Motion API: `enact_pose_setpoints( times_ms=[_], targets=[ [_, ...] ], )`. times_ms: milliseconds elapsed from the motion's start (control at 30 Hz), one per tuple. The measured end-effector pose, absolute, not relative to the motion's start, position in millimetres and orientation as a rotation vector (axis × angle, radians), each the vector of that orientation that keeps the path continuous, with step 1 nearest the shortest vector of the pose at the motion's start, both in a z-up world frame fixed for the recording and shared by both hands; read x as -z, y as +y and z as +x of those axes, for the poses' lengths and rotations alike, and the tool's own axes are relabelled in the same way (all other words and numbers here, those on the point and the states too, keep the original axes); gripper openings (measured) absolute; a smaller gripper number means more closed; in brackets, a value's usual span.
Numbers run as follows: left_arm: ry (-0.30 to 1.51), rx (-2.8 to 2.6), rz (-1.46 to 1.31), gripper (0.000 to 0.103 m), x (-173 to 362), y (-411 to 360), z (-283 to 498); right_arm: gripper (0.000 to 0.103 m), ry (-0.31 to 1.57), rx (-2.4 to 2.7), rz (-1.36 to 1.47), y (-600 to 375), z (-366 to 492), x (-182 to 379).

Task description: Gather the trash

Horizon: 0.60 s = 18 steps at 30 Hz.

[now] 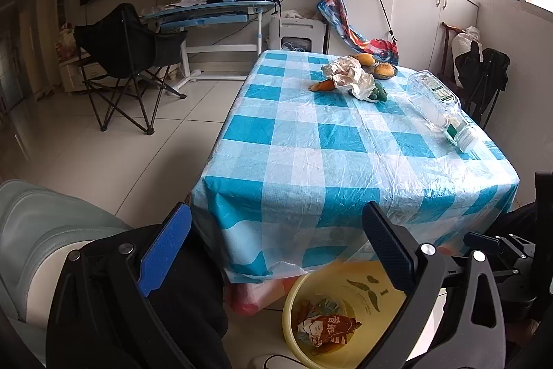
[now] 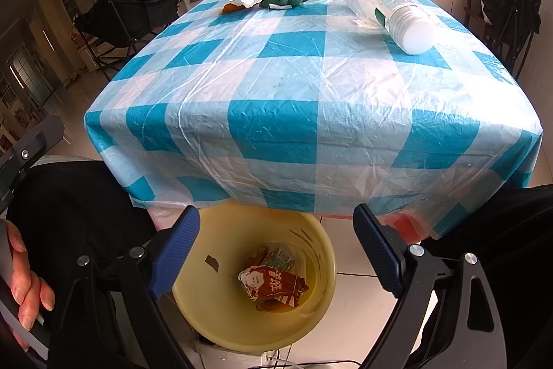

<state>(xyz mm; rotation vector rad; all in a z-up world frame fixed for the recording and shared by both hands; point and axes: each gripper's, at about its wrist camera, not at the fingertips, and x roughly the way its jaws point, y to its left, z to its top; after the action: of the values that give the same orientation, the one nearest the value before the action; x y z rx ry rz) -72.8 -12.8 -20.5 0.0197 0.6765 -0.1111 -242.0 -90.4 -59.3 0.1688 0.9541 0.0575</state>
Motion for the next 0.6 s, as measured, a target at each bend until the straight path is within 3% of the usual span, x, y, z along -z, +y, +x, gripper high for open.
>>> enact_pose_setpoints(
  times_ms=[600],
  targets=[
    [0.682,0.098,0.021,0.096,20.0,-10.9,-72.9,0.087,0.953,-0.055,0.168,-89.8,-242.4,59.1]
  ],
)
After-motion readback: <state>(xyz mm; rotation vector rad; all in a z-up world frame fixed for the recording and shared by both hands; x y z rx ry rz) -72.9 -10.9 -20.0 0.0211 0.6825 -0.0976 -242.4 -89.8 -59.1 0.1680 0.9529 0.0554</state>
